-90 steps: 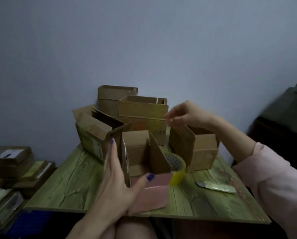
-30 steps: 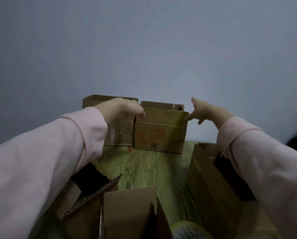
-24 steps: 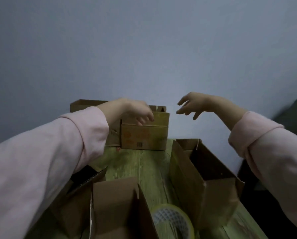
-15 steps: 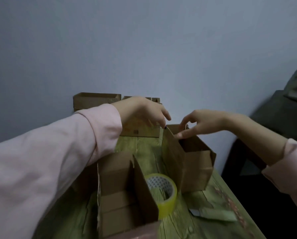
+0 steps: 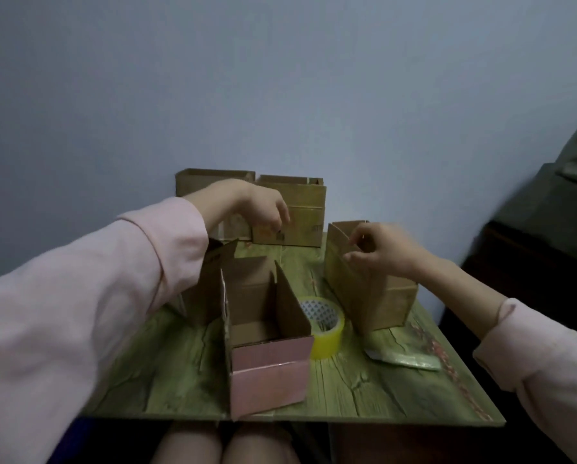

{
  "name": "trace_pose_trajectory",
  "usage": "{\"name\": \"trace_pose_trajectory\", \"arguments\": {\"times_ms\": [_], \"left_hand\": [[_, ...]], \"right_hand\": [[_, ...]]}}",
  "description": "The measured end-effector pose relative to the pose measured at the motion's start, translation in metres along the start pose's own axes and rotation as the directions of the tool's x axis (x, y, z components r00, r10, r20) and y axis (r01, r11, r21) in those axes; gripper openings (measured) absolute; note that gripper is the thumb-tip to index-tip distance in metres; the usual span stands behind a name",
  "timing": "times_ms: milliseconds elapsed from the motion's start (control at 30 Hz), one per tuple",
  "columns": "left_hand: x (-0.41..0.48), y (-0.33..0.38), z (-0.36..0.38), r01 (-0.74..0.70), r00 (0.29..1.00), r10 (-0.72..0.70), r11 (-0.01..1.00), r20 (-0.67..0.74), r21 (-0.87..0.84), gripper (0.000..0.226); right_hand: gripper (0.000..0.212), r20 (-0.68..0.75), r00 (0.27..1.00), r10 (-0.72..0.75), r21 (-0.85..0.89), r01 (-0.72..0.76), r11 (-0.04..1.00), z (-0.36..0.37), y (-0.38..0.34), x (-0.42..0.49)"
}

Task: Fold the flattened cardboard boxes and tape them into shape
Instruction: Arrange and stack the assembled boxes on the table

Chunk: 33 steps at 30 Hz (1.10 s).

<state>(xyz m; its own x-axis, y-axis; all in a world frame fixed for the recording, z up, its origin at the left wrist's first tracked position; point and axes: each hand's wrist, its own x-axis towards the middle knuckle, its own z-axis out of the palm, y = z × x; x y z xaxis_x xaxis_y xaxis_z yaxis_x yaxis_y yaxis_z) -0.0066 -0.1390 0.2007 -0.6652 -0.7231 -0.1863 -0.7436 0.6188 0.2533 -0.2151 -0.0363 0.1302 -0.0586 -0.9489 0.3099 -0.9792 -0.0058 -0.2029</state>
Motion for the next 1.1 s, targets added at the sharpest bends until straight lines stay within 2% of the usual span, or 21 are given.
{"name": "trace_pose_trajectory", "arguments": {"times_ms": [67,100,133,200,233,267,300,367,433,533,600,667,700,800,867,933,1000,1033,1100], "left_hand": [[-0.009,-0.009,0.008,0.044,0.999,-0.045,0.997,0.009,0.064,0.035],[-0.013,-0.013,0.012,0.064,0.998,-0.065,0.992,0.000,0.109,0.032],[-0.017,-0.016,0.016,0.081,0.997,-0.079,0.984,-0.017,0.157,0.030],[-0.026,-0.020,0.022,0.090,0.994,-0.073,0.973,-0.082,0.213,0.028],[-0.029,-0.022,0.023,0.077,0.992,-0.053,0.976,-0.118,0.206,0.027],[-0.031,-0.022,0.025,0.055,0.988,-0.029,0.983,-0.151,0.176,0.028],[-0.033,-0.022,0.026,0.029,0.983,-0.003,0.990,-0.184,0.138,0.029],[-0.036,-0.020,0.025,-0.013,0.967,0.035,0.996,-0.254,0.086,0.031],[-0.037,-0.019,0.021,-0.031,0.935,0.048,0.998,-0.351,0.053,0.034],[-0.036,-0.020,0.009,-0.009,0.856,-0.027,0.998,-0.516,-0.067,0.045],[-0.036,-0.020,0.001,0.022,0.850,-0.099,0.988,-0.517,-0.152,0.045],[-0.035,-0.020,-0.007,0.009,0.865,-0.129,0.970,-0.485,-0.242,0.024],[-0.034,-0.021,-0.012,-0.022,0.862,-0.144,0.947,-0.486,-0.320,0.021],[-0.033,-0.021,-0.027,-0.128,0.846,-0.238,0.777,-0.476,-0.616,0.018],[-0.027,-0.016,-0.038,-0.164,0.826,-0.276,0.715,-0.491,-0.679,0.018],[-0.013,-0.011,-0.046,-0.151,0.777,-0.327,0.732,-0.538,-0.664,0.018],[0.006,-0.007,-0.052,-0.145,0.723,-0.396,0.714,-0.566,-0.685,0.017],[0.016,-0.005,-0.054,-0.145,0.702,-0.428,0.696,-0.569,-0.703,0.020],[0.034,0.004,-0.055,-0.167,0.684,-0.465,0.650,-0.562,-0.741,0.022]], "right_hand": [[0.019,-0.137,0.989,-0.057,0.115,0.073,0.991,-0.002,-0.023,-0.010],[0.022,-0.143,0.989,-0.046,0.201,0.074,0.977,-0.004,-0.037,-0.014],[0.027,-0.083,0.996,-0.016,0.302,0.041,0.952,-0.005,-0.051,-0.018],[0.040,0.226,0.974,0.017,0.416,-0.113,0.902,-0.002,-0.077,-0.026],[0.042,0.392,0.920,0.024,0.395,-0.191,0.899,0.002,-0.087,-0.030],[0.040,0.507,0.861,0.036,0.353,-0.246,0.903,0.008,-0.096,-0.034],[0.033,0.546,0.837,0.049,0.321,-0.263,0.910,0.012,-0.101,-0.037],[0.020,0.478,0.875,0.075,0.341,-0.264,0.902,0.012,-0.103,-0.033],[0.016,0.368,0.926,0.079,0.449,-0.252,0.857,0.000,-0.096,-0.022],[0.013,0.214,0.974,0.080,0.558,-0.189,0.808,-0.037,-0.084,-0.007],[0.008,0.147,0.986,0.075,0.620,-0.151,0.770,-0.061,-0.078,0.001],[0.016,0.077,0.994,0.074,0.659,-0.107,0.745,-0.082,-0.069,0.012],[0.016,0.034,0.997,0.076,0.662,-0.079,0.745,-0.090,-0.064,0.018],[0.010,-0.109,0.990,0.093,0.670,0.004,0.742,-0.110,-0.050,0.034],[0.019,-0.219,0.965,0.142,0.728,0.065,0.683,-0.119,-0.039,0.043],[0.030,-0.325,0.905,0.275,0.804,0.111,0.584,-0.125,-0.027,0.049],[0.039,-0.392,0.840,0.376,0.799,0.109,0.591,-0.124,-0.013,0.049],[0.047,-0.368,0.854,0.367,0.792,0.082,0.605,-0.122,-0.006,0.047],[0.069,-0.226,0.940,0.254,0.784,0.020,0.620,-0.113,0.005,0.040]]}}
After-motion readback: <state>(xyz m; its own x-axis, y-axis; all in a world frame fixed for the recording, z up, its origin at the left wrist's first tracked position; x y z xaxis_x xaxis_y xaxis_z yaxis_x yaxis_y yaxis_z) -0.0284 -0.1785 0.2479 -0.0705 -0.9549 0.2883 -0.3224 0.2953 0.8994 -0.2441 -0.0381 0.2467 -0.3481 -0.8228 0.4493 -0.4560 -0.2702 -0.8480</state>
